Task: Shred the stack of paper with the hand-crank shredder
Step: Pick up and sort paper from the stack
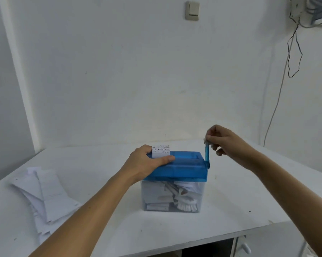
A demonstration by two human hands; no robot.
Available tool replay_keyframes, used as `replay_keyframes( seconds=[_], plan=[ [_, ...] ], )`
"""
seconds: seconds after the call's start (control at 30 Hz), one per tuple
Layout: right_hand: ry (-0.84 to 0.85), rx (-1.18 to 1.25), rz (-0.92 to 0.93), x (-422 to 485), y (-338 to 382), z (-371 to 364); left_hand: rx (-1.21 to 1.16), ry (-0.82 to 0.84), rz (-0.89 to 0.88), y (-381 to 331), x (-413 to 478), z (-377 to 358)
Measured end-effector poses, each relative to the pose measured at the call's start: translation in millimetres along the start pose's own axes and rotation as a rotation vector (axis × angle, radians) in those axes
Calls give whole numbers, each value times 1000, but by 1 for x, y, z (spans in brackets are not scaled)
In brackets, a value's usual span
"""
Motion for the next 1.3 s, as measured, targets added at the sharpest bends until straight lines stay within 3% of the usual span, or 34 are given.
replay_keyframes(
  seconds=[0.1,0.37,0.6,0.77,0.87,1.03,1.17,1.3],
  plan=[
    [-70,165,-65,6,-20,-13,-15,15,-15,-1,-1,0],
    [-128,170,-255,-28,-99,-52,-19,59,-29,0,-2,-1],
    [-88,43,-99,-94,-91,-43,-12,35,-24,-1,-4,0],
    [129,111,30,-113,-50,-8,-16,53,-16,-5,-6,-1],
    [174,58,146,-102,-24,6,-17,59,-3,-6,-6,0],
    [22,169,194,-55,-3,12,-5,73,7,-6,-3,0],
    [-144,332,80,-20,-11,1,-26,77,7,-6,-5,0],
    [-185,340,-31,3,-26,-18,-38,90,-5,-8,-7,-1]
  ],
)
Point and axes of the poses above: each hand's wrist, its own x-axis towards the middle knuckle, its own z-axis out of the back of the hand, y = z × x, the point moved 5 cm from there along x, towards the middle knuckle, and after that the axes turned 13 degrees about -y, right-handed, at the moved point
